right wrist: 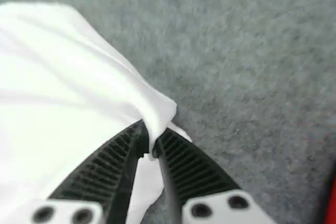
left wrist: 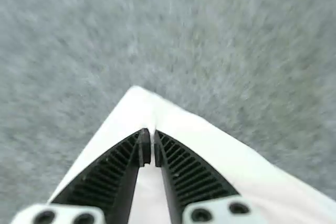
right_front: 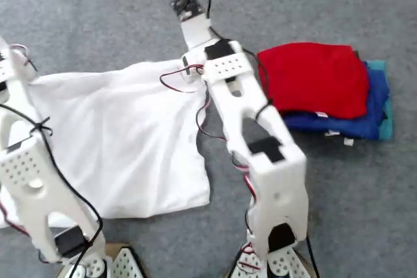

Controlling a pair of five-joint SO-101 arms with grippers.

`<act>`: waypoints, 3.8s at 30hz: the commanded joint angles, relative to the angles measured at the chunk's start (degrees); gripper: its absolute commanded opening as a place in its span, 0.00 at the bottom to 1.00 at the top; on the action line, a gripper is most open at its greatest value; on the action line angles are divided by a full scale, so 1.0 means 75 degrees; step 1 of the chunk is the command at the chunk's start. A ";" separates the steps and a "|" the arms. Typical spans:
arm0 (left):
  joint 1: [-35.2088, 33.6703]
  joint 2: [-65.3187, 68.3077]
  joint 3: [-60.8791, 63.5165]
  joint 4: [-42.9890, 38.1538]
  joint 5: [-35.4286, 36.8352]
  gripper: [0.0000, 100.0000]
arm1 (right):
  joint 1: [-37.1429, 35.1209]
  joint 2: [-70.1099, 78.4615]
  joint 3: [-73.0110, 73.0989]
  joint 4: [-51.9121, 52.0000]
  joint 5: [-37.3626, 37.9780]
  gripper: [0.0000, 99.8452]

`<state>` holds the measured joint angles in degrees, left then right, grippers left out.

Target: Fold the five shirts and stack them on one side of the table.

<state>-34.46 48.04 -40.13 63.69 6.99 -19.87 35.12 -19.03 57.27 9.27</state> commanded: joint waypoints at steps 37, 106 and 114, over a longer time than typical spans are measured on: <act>-0.0686 0.3938 -0.7379 0.3645 0.0645 0.03 | -0.2344 0.2702 -0.3182 0.5861 -0.1219 0.01; -0.1002 0.3810 -0.7379 0.3681 0.0645 0.03 | -0.1336 0.5726 -0.9524 0.4114 -0.1864 0.24; -0.1014 0.3821 -0.7379 0.3681 0.0633 0.03 | -0.1336 0.5691 -0.8903 0.3763 -0.1864 0.24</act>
<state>-42.11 78.73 -93.67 91.03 11.56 -30.33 78.64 -86.02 86.46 -4.18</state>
